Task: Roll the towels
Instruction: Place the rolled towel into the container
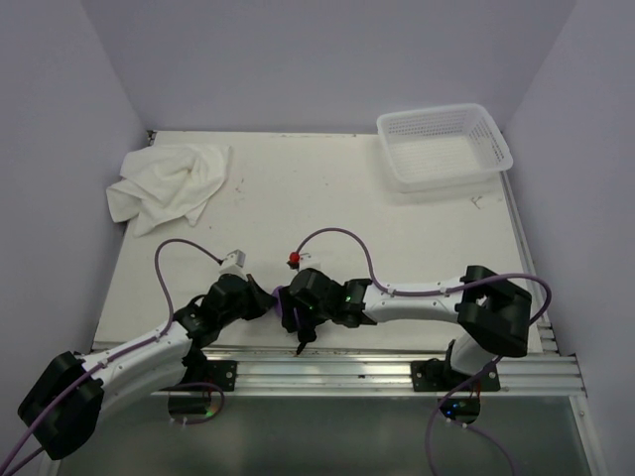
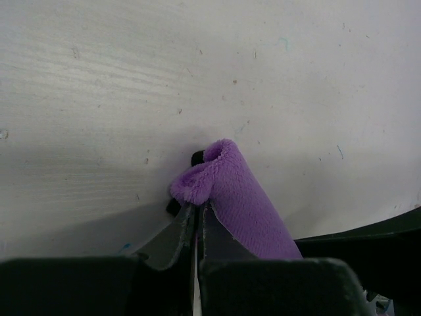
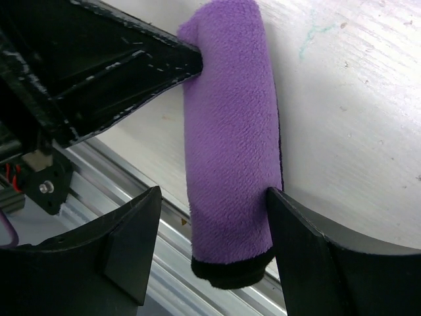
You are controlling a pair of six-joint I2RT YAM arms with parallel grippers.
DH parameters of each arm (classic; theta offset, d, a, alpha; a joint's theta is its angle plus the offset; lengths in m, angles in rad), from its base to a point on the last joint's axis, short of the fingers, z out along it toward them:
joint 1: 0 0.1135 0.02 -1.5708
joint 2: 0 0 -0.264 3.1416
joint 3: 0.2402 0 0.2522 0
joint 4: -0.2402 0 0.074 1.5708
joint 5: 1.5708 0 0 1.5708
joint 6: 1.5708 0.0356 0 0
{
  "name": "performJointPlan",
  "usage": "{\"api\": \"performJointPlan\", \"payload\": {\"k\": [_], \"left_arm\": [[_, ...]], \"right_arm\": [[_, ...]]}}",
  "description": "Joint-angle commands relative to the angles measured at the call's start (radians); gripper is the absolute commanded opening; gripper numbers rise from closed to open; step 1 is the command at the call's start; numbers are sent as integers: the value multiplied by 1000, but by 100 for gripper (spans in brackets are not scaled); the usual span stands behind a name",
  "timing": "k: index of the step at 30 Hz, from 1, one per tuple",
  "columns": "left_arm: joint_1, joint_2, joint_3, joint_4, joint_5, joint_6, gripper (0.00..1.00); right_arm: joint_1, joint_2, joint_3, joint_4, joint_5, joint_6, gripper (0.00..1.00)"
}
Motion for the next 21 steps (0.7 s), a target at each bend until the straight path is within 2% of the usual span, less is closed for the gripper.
{"api": "performJointPlan", "payload": {"k": [1, 21], "left_arm": [[3, 2, -24, -55, -24, 16, 0], [3, -15, -24, -72, -24, 21, 0]], "right_arm": [[-9, 19, 33, 2, 16, 11, 68], [-52, 110, -7, 97, -49, 57, 66]]}}
